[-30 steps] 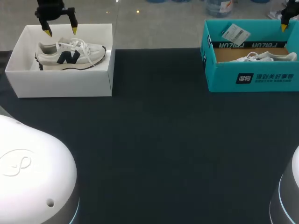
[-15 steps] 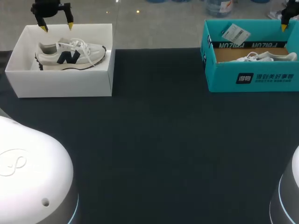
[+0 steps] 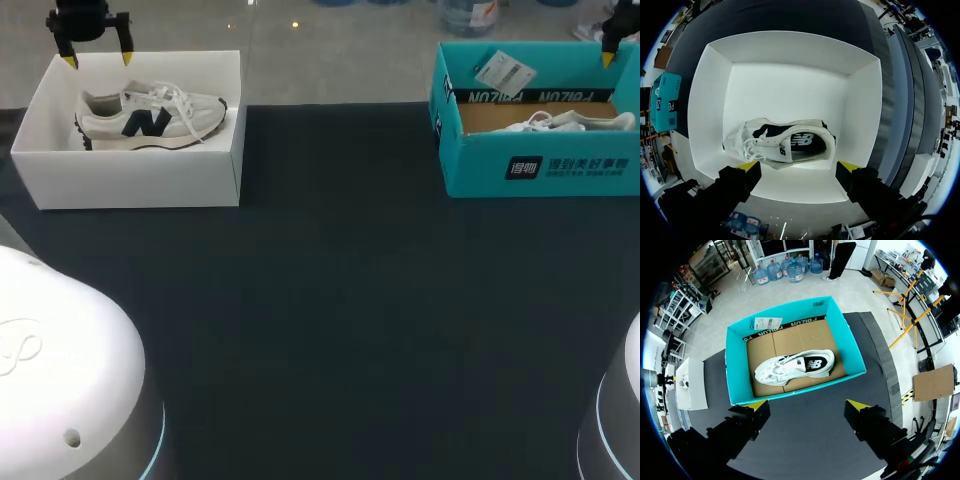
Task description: Take the shoe out of the shoebox, open the shoe tongue, remove and reinsert the insole, then place the shoe into the shoebox
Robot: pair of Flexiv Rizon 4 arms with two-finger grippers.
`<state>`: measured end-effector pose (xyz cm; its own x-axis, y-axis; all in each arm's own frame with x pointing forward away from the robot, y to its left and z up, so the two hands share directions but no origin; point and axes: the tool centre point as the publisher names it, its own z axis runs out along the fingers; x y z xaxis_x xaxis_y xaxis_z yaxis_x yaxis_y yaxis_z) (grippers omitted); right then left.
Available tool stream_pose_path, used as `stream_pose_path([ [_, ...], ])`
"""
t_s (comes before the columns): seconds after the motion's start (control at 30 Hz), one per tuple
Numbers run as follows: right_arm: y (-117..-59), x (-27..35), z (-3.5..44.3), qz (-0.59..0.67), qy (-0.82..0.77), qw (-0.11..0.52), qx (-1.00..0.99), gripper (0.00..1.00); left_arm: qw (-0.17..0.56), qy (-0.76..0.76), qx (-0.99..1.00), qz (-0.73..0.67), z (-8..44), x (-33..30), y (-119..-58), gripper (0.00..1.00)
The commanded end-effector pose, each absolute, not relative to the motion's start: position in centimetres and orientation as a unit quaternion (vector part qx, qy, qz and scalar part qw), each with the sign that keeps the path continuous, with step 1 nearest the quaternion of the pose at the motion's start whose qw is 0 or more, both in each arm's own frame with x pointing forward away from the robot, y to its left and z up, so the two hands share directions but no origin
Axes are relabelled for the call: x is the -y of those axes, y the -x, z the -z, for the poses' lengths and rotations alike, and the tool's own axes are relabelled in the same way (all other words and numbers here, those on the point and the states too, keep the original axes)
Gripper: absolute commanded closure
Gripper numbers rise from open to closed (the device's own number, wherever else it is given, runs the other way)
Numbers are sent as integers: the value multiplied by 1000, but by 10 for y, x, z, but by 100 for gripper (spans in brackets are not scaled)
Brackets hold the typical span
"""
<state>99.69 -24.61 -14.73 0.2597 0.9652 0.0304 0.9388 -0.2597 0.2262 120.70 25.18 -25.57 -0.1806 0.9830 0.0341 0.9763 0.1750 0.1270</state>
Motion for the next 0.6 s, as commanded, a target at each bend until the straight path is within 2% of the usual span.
stream_pose_path([
  [0.03, -997, 246, 148, -81, -790, 81, -603, 0, 13, -641, -766, -54, 263, -264, -1218, 0],
  [0.4, -997, 246, 148, -81, -790, 81, -603, 0, -14, -639, -767, -52, 286, -284, -1213, 0],
  [0.53, -997, 246, 148, -81, -790, 81, -603, 0, -13, -641, -766, -45, 293, -286, -1210, 36],
  [0.57, -997, 246, 148, -81, -790, 81, -603, 0, -14, -640, -767, -39, 295, -287, -1209, 36],
  [0.6, -997, 246, 148, -81, -790, 81, -603, 0, -15, -638, -769, -35, 297, -287, -1208, 47],
])
